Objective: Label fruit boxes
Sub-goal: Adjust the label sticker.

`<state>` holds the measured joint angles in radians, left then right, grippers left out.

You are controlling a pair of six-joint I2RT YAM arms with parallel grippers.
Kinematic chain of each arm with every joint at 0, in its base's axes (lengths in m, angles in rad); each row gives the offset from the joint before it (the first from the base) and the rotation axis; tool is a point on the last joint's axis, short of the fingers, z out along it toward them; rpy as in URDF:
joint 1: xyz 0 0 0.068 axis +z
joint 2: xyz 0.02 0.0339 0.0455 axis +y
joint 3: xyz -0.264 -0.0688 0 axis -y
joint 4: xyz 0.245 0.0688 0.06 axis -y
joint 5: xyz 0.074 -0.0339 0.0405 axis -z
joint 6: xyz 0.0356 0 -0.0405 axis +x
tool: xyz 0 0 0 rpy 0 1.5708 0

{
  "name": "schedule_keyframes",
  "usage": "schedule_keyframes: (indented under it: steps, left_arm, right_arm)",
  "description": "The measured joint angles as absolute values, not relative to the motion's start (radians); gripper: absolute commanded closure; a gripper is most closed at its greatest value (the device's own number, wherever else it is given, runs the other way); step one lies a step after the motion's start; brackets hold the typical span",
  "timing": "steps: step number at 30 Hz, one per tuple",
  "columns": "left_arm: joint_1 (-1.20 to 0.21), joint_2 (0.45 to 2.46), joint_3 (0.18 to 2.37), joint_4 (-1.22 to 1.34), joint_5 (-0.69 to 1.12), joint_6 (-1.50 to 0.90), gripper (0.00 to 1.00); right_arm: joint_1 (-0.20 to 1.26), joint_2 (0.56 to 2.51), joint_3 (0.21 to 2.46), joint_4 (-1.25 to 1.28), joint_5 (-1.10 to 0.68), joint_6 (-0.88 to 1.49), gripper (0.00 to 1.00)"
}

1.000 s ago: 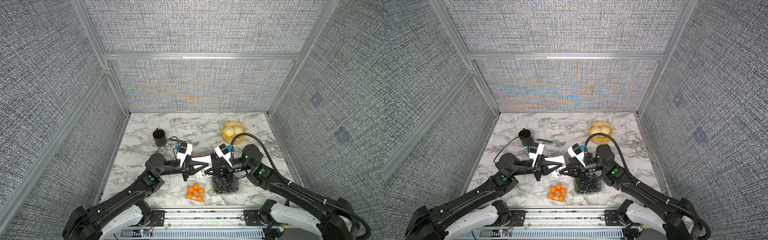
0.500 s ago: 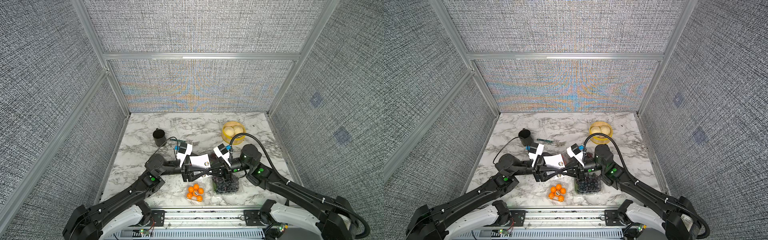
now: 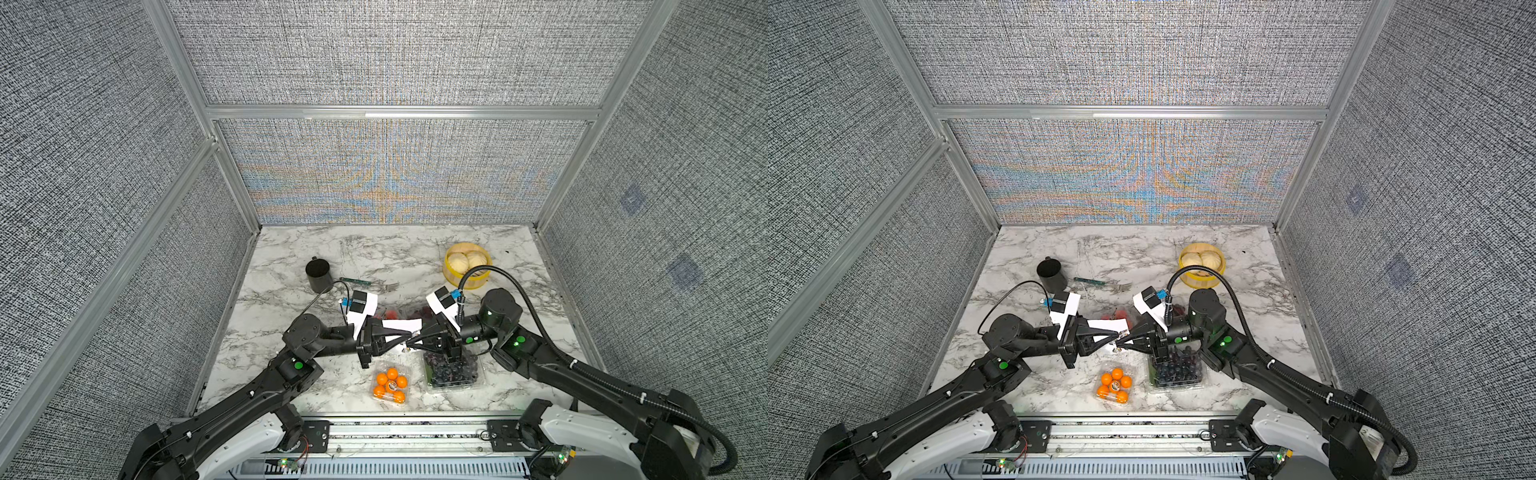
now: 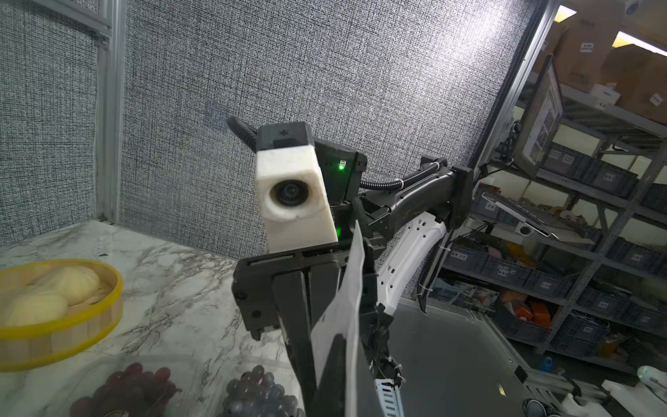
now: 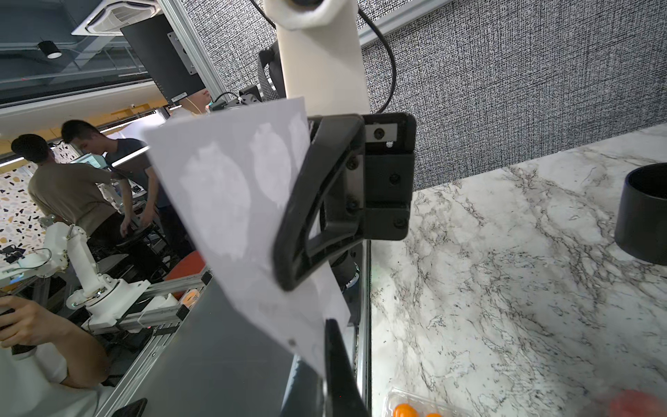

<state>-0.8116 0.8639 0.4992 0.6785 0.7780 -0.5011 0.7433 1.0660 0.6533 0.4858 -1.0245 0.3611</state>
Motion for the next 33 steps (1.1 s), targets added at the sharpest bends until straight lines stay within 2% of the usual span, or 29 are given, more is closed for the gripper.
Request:
schedule_keyframes:
  steps: [1,3,6,9,14,16,33]
  left_arm:
    - [-0.812,0.865,0.5,0.68,0.778,-0.501,1.0]
    - [-0.812,0.865,0.501,0.681,0.779,-0.501,1.0]
    - [-0.812,0.863,0.499,0.677,0.781,-0.501,1.0]
    - [-0.812,0.855,0.493,0.675,0.785,-0.502,1.0]
    - [-0.812,0.836,0.491,0.672,0.786,-0.505,1.0]
    - [-0.812,0.83,0.49,0.67,0.789,-0.505,1.0]
    - [-0.81,0.879,0.484,0.74,0.842,-0.555,1.0]
  right_arm:
    - [0.743,1.062,0.653,0.483,-1.024,0.361,0.86]
    - [0.739,1.05,0.653,0.477,-1.024,0.363,0.74]
    - [0.728,1.007,0.653,0.475,-1.026,0.353,0.69]
    - [0.712,0.959,0.664,0.461,-1.028,0.338,0.74]
    - [0.709,0.971,0.709,0.455,-1.054,0.327,0.95]
    - [0.708,0.984,0.711,0.455,-1.061,0.332,1.0]
    - [0.7,1.033,0.721,0.491,-1.127,0.346,1.0]
